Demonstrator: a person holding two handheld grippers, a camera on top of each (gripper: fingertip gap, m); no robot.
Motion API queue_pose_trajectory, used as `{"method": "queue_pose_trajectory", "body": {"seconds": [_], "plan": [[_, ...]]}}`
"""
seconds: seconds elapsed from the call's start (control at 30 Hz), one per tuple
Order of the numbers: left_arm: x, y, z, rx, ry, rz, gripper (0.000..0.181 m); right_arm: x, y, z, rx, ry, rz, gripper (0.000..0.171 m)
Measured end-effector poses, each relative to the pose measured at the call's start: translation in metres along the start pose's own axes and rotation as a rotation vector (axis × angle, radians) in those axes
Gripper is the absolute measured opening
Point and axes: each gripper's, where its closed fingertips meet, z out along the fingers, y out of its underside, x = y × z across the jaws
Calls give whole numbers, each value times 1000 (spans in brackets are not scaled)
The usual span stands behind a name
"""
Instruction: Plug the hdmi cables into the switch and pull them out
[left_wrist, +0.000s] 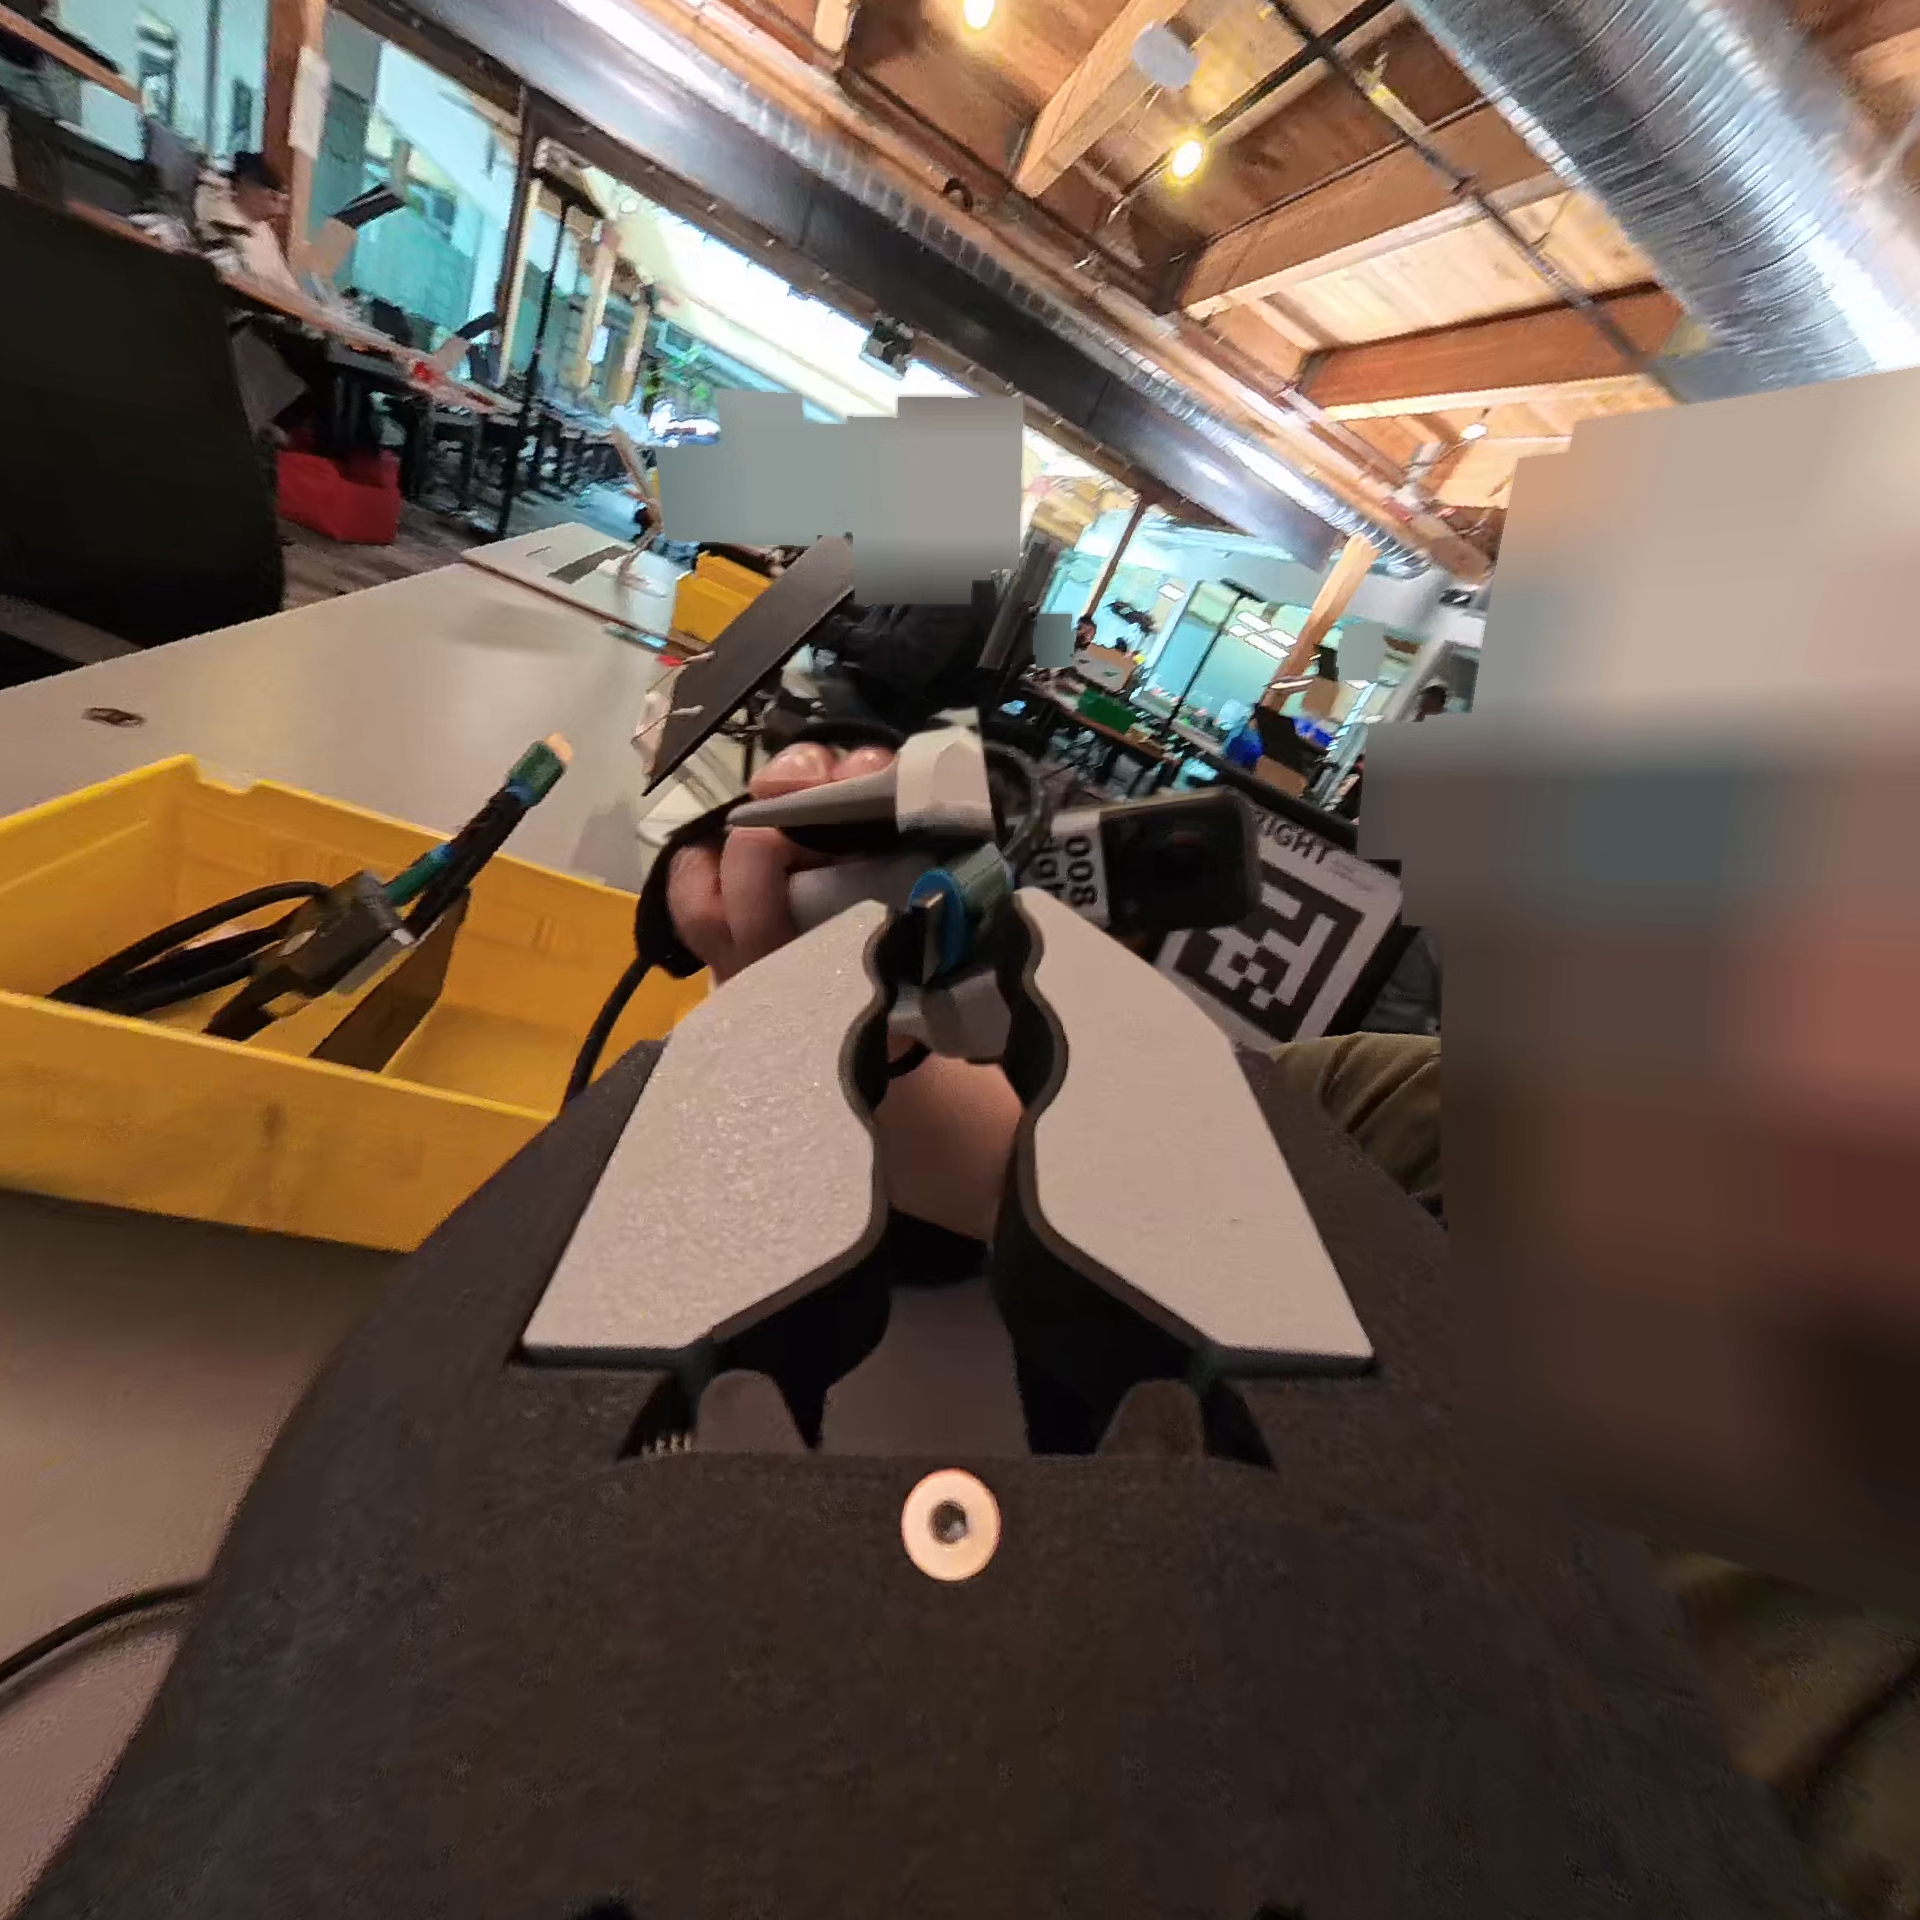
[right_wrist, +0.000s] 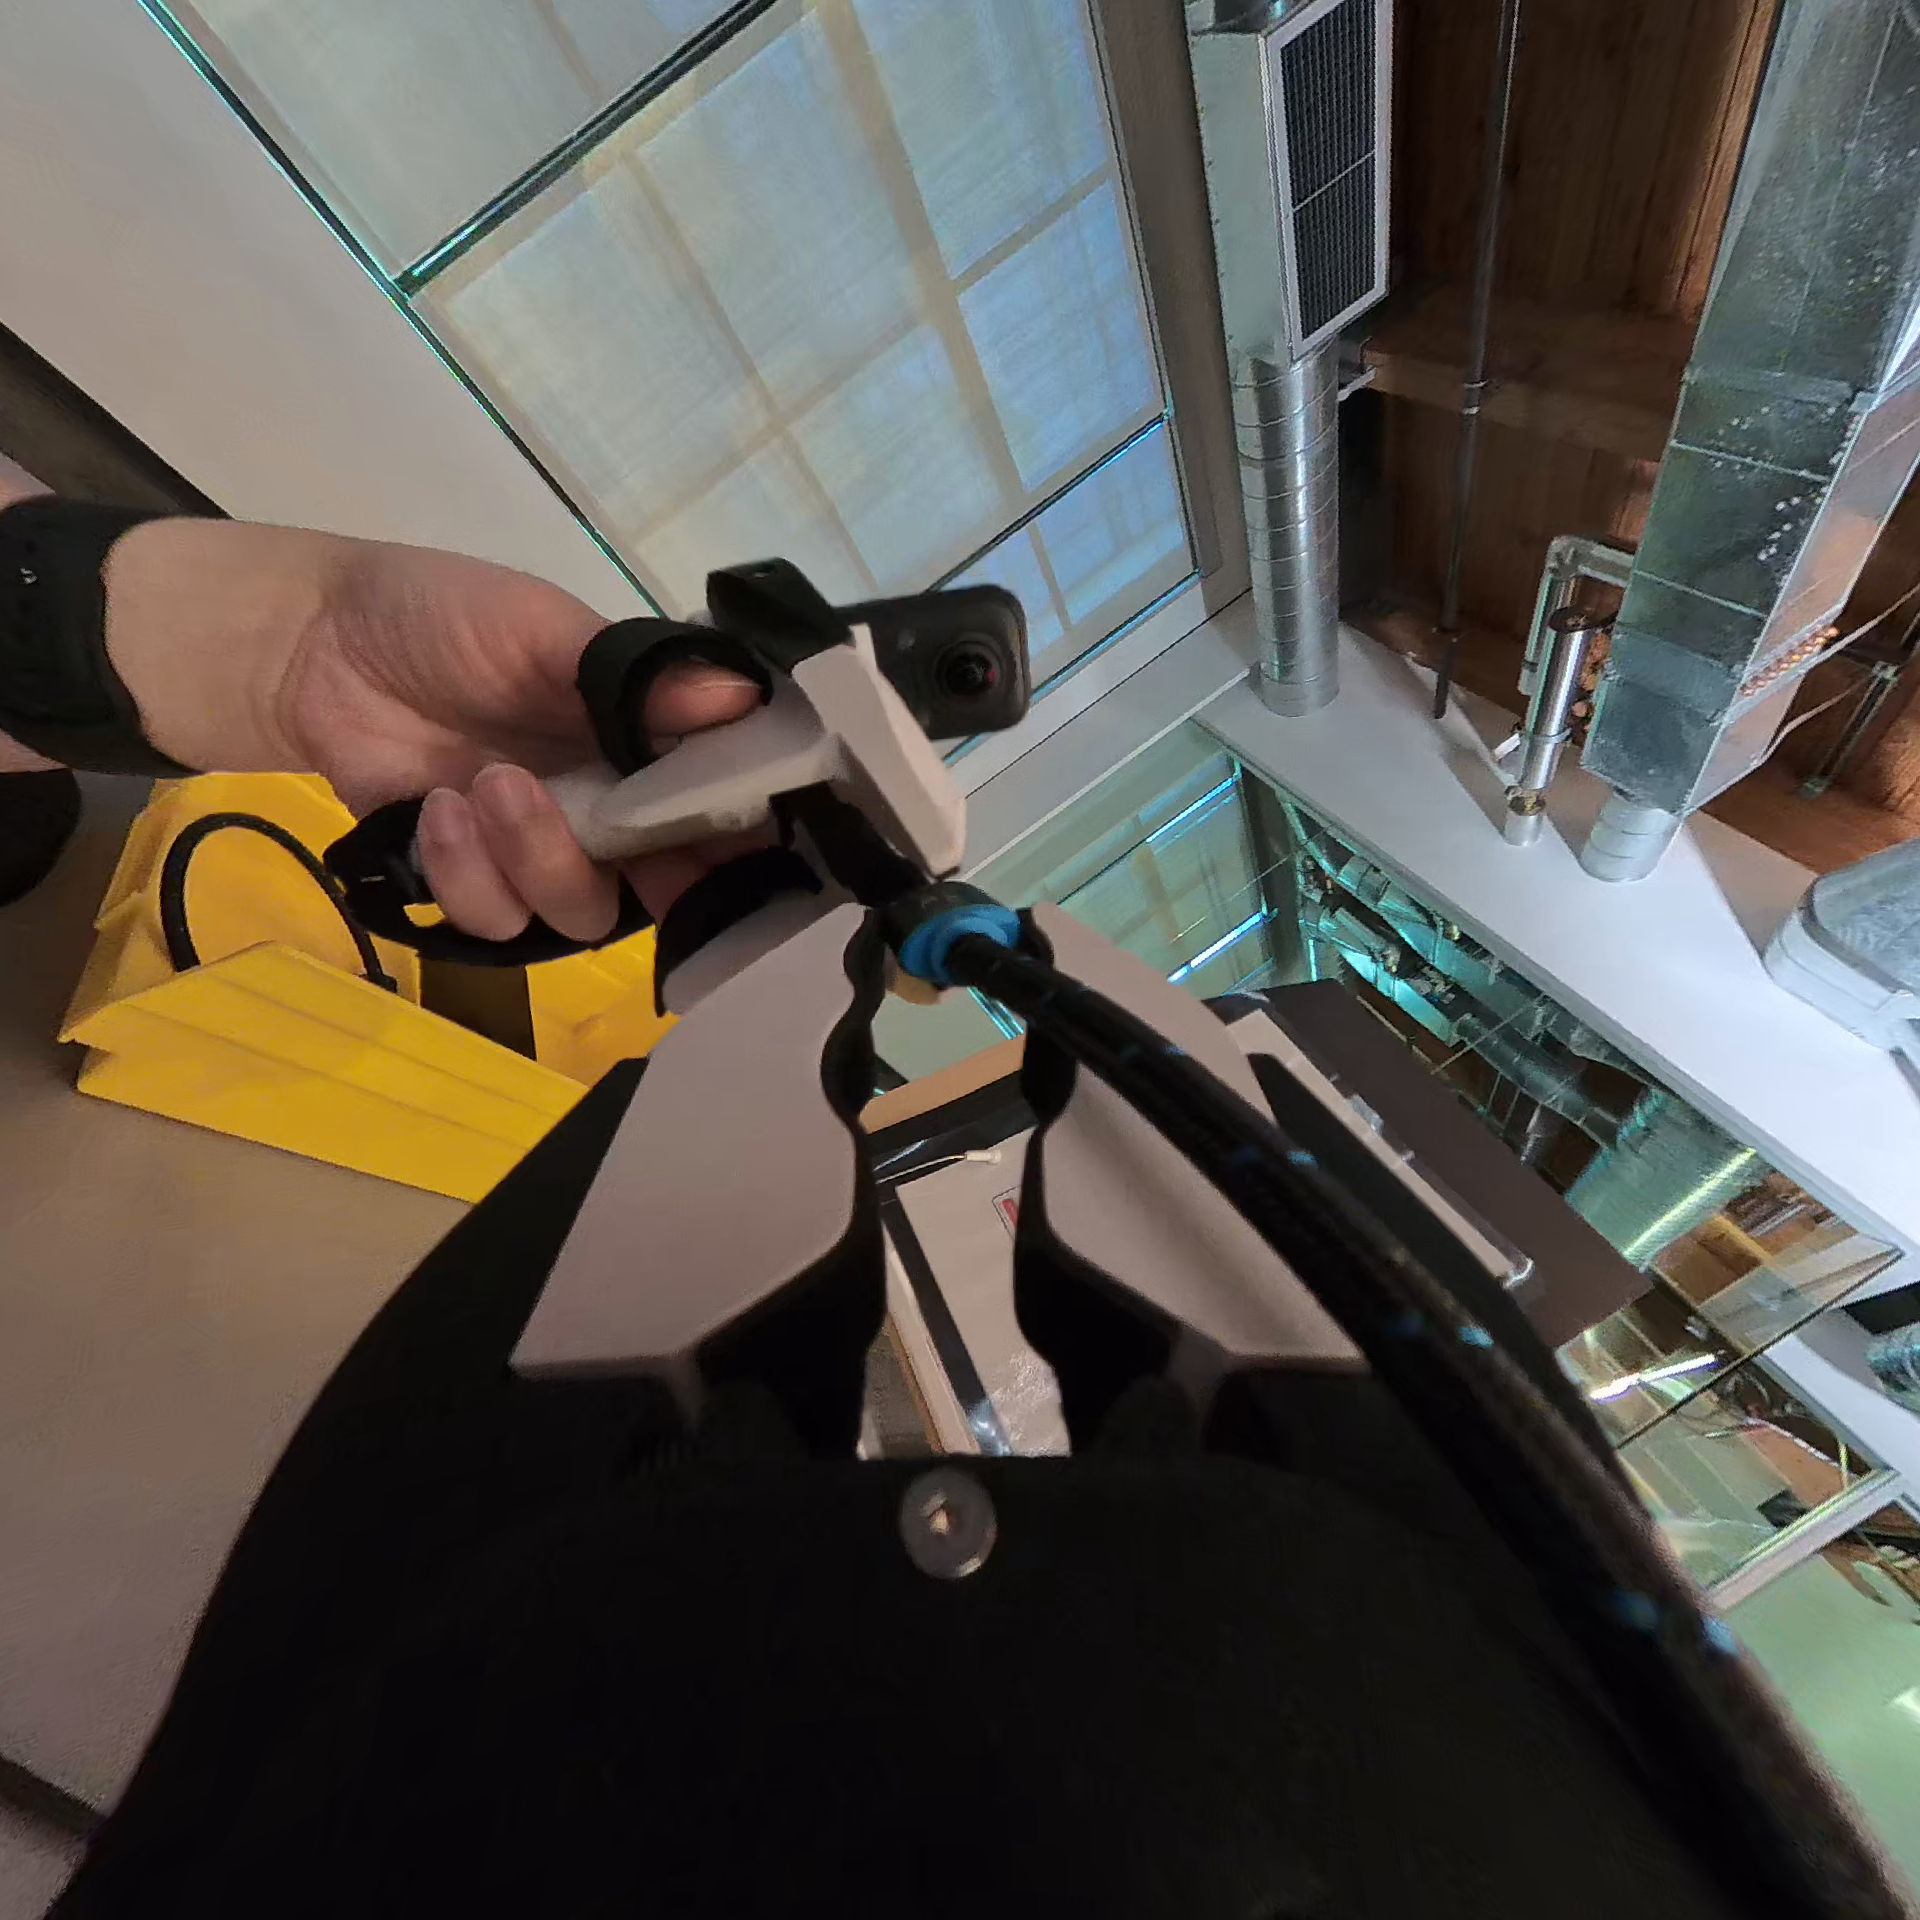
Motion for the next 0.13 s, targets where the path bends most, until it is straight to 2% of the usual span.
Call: {"method": "queue_pose_trajectory", "body": {"seconds": [0.03,0.13], "plan": [[2,0,3,11,30,-7,18,-2,-1,0,4,-3,-10,24],[2,3,8,27,91,-43,16,0,0,0,4,30,-54,24]]}}
